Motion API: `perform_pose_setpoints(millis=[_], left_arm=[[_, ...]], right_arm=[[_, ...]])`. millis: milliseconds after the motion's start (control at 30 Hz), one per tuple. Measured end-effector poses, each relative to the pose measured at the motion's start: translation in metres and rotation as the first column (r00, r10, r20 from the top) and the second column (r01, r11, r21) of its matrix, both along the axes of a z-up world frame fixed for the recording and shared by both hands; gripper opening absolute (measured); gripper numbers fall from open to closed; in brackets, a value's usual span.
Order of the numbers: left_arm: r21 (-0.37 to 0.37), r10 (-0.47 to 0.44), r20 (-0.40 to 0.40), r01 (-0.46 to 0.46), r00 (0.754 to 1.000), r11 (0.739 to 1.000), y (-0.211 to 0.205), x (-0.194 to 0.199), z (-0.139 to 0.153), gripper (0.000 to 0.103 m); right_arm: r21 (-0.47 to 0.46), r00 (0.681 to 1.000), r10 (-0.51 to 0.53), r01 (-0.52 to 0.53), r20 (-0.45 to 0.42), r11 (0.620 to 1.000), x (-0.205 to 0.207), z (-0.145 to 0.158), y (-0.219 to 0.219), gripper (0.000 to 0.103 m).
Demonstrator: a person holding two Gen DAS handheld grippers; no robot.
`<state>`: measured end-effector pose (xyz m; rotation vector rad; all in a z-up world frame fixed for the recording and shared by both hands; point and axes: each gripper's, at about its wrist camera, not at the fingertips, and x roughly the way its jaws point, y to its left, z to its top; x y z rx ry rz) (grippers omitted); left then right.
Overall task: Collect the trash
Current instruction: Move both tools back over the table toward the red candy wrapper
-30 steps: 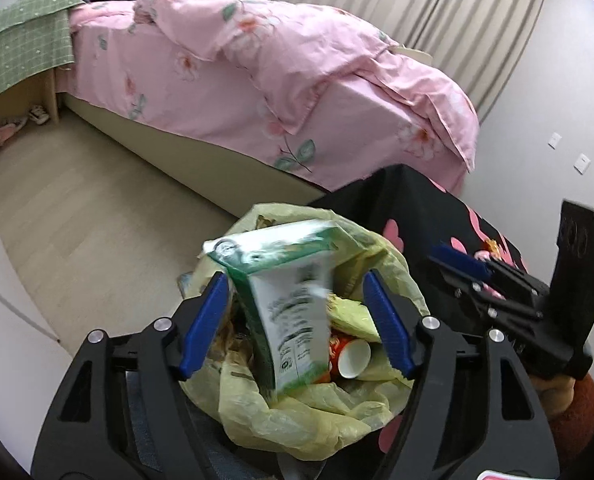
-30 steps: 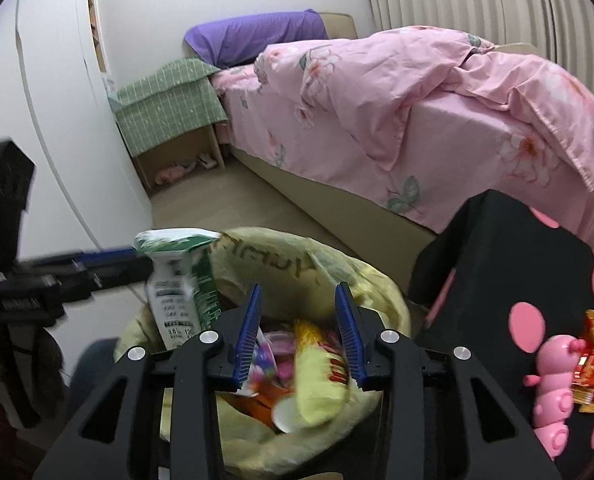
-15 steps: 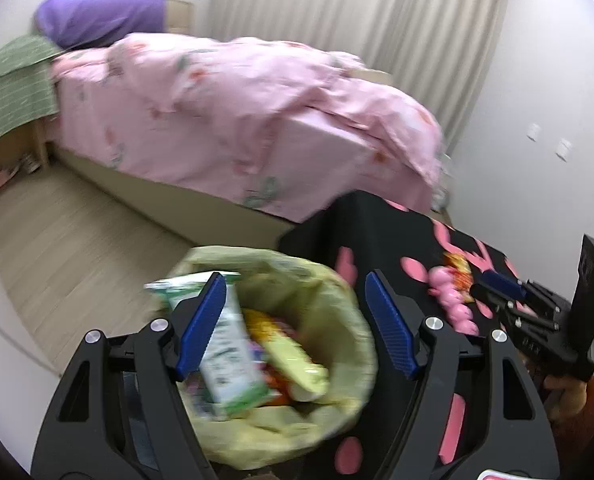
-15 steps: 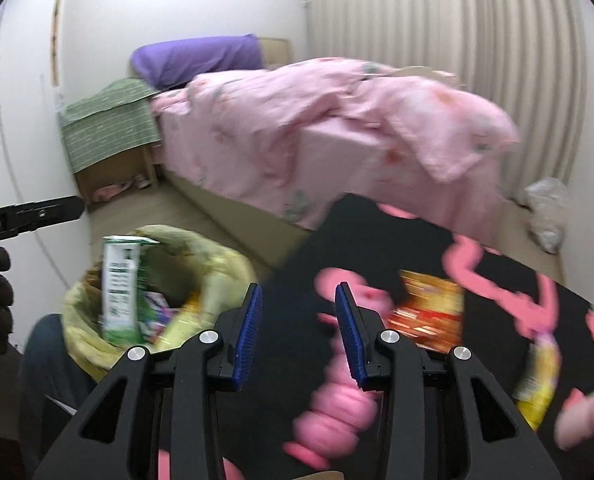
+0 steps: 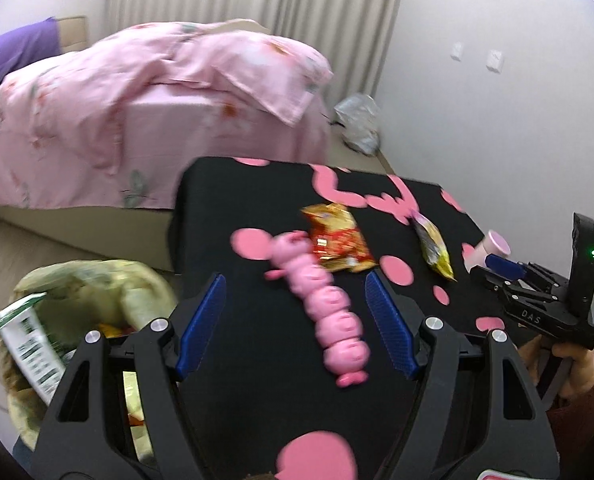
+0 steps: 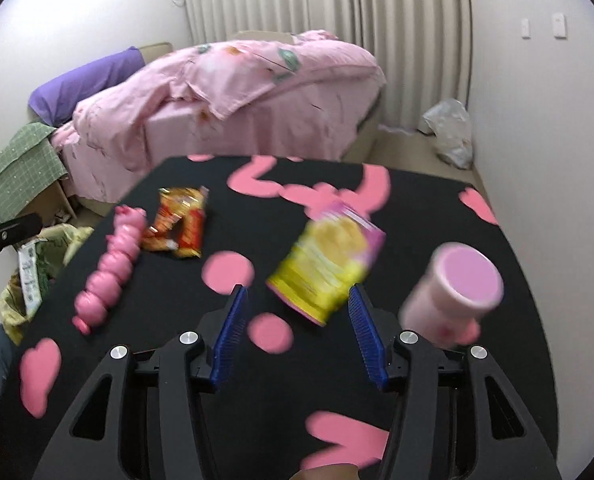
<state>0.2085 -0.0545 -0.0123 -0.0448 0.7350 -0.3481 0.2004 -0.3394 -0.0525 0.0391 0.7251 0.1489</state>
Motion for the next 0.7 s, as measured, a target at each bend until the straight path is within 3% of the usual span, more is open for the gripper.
perform_pose_setpoints(millis=[300, 467, 700], left_arm=[[0.053, -0.082, -0.024, 0.083, 0.996, 0.995, -0.058, 0.015, -0.018, 0.069], [0.041, -0.067, -0.032, 0.068, 0.997, 0.997, -0.058, 0.018, -0.026, 0.069], [-0.018, -0.035, -0.051, 0.034, 0.998, 0.999, -0.043, 0.021, -0.031, 0.069]], right_arm=[[0.047, 0.995, -0.054, 0.058, -0.079, 0.997, 0.004, -0.030, -0.029, 0.050], [0.038, 0.998, -0.062, 0.063, -0.025, 0.997, 0.011, -0.019, -0.018, 0.050], [0.080, 0.993, -0.064, 0.071, -0.095, 0.994, 0.062, -0.028, -0.003, 0.050]])
